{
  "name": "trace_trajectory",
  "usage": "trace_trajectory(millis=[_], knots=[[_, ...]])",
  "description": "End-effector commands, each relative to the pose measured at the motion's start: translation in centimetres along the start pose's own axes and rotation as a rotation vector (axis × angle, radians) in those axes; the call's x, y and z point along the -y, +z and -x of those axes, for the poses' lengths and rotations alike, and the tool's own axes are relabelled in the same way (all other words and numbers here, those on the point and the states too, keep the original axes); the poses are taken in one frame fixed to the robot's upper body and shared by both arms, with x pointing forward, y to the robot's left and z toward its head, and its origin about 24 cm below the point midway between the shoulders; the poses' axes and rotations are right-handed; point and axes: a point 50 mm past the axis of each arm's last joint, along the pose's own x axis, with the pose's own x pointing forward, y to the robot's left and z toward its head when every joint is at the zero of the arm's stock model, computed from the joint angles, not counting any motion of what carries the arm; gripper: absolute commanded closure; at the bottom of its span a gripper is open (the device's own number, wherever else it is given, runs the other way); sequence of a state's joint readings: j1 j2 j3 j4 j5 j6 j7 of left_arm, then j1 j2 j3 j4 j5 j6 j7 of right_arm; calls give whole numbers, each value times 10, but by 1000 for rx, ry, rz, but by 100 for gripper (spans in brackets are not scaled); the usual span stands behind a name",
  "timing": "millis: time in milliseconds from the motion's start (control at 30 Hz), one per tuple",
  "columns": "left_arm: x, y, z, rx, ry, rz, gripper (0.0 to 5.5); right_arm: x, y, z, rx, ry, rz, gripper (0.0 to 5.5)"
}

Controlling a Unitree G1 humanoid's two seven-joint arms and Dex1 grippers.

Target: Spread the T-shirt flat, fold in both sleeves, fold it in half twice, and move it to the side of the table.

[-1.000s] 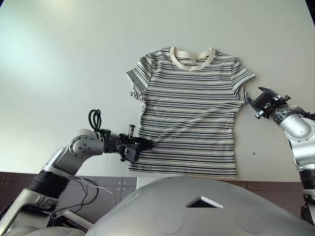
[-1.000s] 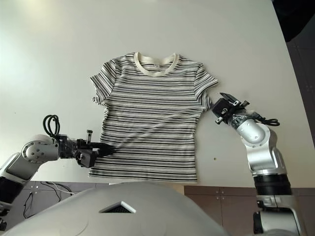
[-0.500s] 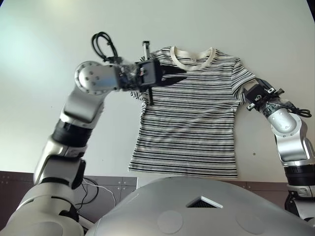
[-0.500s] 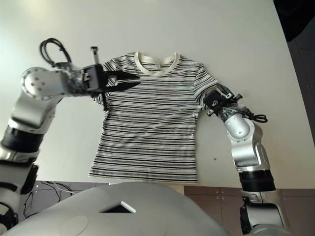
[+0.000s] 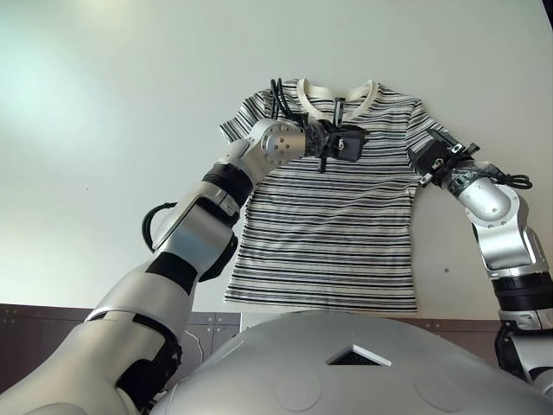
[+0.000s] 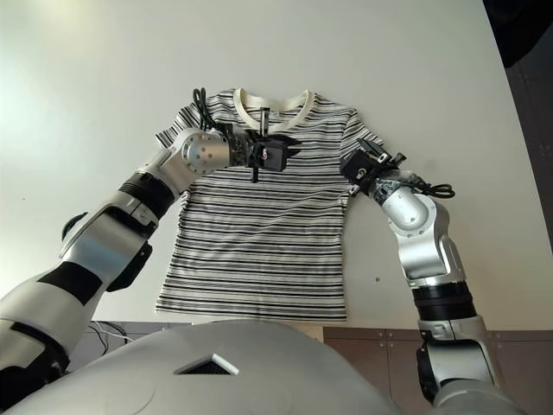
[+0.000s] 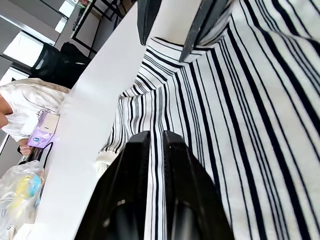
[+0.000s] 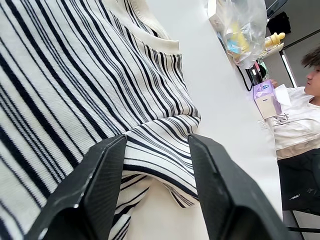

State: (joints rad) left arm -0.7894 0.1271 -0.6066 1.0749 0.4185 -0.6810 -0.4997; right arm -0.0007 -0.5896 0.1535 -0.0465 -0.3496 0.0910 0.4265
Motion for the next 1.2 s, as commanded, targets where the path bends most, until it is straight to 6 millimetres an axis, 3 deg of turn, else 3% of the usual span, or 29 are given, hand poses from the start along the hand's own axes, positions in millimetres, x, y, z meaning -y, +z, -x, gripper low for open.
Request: trace_trajectory(millis=[33,167,367,600,733,1000,1200], knots=[[-10,-6,8,2,22,53,501,1,-1,7,-1,6,-20,324],[-23,2,11,87,56,145,501,-4,-4,10,-16,14,-44,324],[-20,-10,25,52,21,175,501,-11,-7,15,-35,48,-69,324],[-9,-31,43,55,59,549,501,-9,-4,19,-32,63,-102,324],[-3,-44,60,11,88,668,501,-7,-3,20,-30,80,-108,324],[8,-67,66,-251,38,656,501,-3,-3,20,-39,77,-114,324],[8,-72,68,-310,5,636,501,-4,-9,18,-60,62,-132,324]])
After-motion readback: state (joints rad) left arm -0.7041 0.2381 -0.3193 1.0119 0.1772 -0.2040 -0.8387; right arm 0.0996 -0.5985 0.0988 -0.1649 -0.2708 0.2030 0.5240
